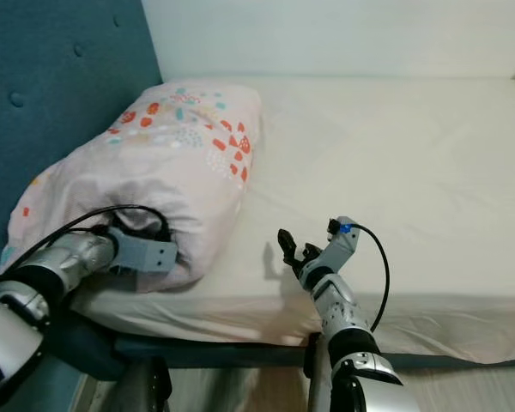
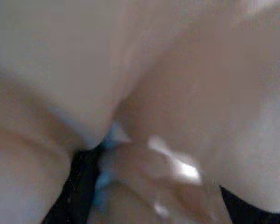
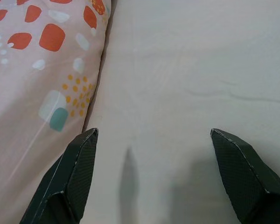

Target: Clean up the room

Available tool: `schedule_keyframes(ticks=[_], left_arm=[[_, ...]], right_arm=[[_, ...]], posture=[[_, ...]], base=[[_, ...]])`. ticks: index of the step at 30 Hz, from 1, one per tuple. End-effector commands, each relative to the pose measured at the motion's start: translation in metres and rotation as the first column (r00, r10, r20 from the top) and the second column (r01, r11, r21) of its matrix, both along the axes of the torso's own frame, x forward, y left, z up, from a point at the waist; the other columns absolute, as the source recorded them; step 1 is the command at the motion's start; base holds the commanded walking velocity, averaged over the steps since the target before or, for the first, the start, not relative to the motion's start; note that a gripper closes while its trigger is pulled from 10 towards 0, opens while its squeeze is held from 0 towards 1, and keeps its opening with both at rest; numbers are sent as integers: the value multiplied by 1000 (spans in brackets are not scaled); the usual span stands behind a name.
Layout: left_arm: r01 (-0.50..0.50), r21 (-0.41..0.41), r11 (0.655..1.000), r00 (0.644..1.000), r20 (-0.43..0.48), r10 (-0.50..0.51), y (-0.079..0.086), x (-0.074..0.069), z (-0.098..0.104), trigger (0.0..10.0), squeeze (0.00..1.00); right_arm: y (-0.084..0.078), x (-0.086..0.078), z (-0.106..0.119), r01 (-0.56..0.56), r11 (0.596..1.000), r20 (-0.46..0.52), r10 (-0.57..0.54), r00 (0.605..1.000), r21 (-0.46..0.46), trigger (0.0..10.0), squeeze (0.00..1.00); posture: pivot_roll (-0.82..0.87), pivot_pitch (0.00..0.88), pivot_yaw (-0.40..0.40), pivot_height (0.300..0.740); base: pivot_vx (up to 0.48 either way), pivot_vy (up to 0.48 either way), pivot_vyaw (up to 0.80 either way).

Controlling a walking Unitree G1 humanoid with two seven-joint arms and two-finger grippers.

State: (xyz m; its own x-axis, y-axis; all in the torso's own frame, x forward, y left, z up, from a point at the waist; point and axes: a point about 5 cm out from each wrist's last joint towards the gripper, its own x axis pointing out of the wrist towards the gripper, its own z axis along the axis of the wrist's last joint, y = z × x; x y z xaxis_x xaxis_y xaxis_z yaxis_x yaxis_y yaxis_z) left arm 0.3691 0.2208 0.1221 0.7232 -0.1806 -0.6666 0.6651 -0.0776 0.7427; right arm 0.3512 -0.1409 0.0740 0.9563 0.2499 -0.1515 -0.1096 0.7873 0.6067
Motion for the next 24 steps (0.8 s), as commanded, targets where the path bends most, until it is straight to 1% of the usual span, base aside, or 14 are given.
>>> schedule_keyframes(ticks=[1, 6, 7, 10, 11, 13, 14, 15, 16, 17, 19, 22, 23, 24], left_arm=[[-24, -15, 1000, 999, -49, 24, 11, -4, 0, 10000, 0], [99, -82, 992, 963, -243, -116, 4, -15, 7, 10000, 0], [129, -152, 980, 938, -300, -170, -1, -19, 14, 10000, 0], [224, -512, 829, 857, -302, -418, -37, -34, 55, 10000, 0], [224, -512, 829, 857, -302, -418, -37, -34, 55, 10000, 0], [265, -689, 675, 820, -208, -533, -48, -38, 83, 10000, 0], [274, -727, 629, 812, -176, -556, -49, -39, 90, 10000, 0], [270, -786, 556, 822, -113, -559, -49, -36, 100, 10000, 0], [270, -786, 556, 822, -113, -559, -49, -36, 100, 10000, 0], [264, -826, 499, 830, -69, -553, -49, -34, 105, 10000, 0], [245, -887, 391, 915, 79, -396, -43, -16, 114, 10000, 0], [225, -905, 362, 951, 122, -285, -40, -7, 115, 10000, 0], [168, -934, 315, 984, 138, -114, -32, 3, 114, 10000, 0], [168, -934, 315, 984, 138, -114, -32, 3, 114, 10000, 0]], right_arm=[[3, 1, 0, -10, 1000, -8, 10, 1000, 3, 10000, 0], [4, 2, 2, -15, 1000, -6, 15, 1000, 3, 10000, 0], [5, 2, 2, -17, 1000, -5, 17, 1000, 4, 10000, 0], [6, 2, 3, -22, 1000, -6, 22, 1000, 5, 10000, 0], [6, 2, 3, -22, 1000, -6, 22, 1000, 5, 10000, 0], [5, 2, 2, -22, 1000, -9, 22, 1000, 6, 10000, 0], [5, 2, 1, -21, 1000, -10, 21, 1000, 6, 10000, 0], [5, 1, 1, -19, 1000, -10, 19, 1000, 7, 10000, 0], [5, 1, 1, -19, 1000, -10, 19, 1000, 7, 10000, 0], [4, 1, 1, -17, 1000, -10, 17, 1000, 8, 10000, 0], [2, 1, 1, -11, 1000, -9, 11, 1000, 10, 10000, 0], [2, 1, 1, -8, 1000, -9, 9, 1000, 10, 10000, 0], [1, 1, 1, -6, 1000, -10, 6, 1000, 10, 10000, 0], [1, 1, 1, -6, 1000, -10, 6, 1000, 10, 10000, 0]], posture=[[85, 73, -25, 445], [87, 68, -23, 445], [87, 68, -23, 445], [89, 70, -22, 445], [89, 70, -22, 445], [89, 70, -17, 445], [89, 70, -17, 445], [87, 70, -15, 445], [87, 70, -15, 445], [87, 70, -15, 445], [86, 73, -12, 445], [86, 73, -12, 445], [87, 78, -13, 445], [87, 78, -13, 445]], base=[[0, 0, 0], [0, 0, 0], [0, 0, 0], [0, 0, 0], [0, 0, 0], [0, 0, 0], [0, 0, 0], [0, 0, 0], [0, 0, 0], [0, 0, 0], [0, 0, 0], [0, 0, 0], [0, 0, 0], [0, 0, 0]])
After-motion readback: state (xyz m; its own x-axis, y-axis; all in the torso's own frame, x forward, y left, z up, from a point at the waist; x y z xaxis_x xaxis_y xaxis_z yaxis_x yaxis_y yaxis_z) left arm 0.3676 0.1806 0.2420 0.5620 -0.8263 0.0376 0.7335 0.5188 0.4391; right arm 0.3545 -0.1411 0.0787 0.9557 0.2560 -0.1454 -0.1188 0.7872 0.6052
